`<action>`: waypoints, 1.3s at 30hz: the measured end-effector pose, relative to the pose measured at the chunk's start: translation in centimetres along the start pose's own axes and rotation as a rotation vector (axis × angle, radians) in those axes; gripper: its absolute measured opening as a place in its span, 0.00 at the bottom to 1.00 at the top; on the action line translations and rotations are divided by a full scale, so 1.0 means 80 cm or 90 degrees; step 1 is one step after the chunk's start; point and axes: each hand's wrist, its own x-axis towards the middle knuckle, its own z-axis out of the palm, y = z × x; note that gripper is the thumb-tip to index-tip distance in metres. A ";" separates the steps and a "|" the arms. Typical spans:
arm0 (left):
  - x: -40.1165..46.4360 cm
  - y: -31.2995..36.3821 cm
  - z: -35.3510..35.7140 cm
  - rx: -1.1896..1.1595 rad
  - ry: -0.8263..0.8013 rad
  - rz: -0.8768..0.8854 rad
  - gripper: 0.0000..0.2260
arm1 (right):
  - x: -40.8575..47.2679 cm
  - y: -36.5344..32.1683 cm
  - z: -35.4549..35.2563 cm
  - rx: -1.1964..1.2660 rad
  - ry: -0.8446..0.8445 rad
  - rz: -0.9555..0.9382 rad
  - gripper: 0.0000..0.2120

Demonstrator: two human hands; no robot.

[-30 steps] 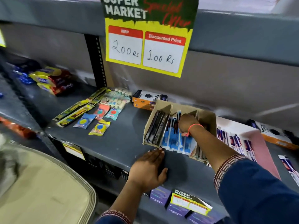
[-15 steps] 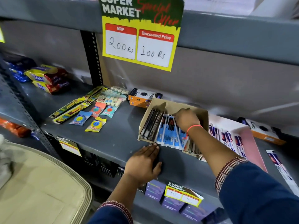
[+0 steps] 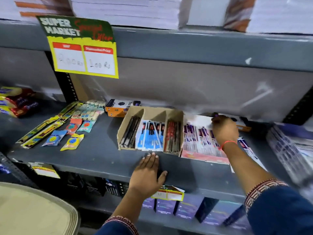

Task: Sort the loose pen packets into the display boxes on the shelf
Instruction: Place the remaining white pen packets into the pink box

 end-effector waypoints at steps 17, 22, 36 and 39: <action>0.041 0.137 0.027 -0.060 -0.093 0.260 0.27 | -0.009 0.182 -0.044 -0.070 -0.145 0.302 0.19; 0.047 0.135 0.034 -0.048 -0.085 0.280 0.26 | 0.000 0.192 -0.040 -0.029 -0.148 0.289 0.11; 0.049 0.135 0.040 -0.020 -0.114 0.263 0.27 | -0.040 0.149 -0.062 0.739 -0.052 0.343 0.10; 0.048 0.135 0.040 -0.014 -0.102 0.264 0.27 | -0.058 0.140 -0.062 0.822 -0.069 0.304 0.12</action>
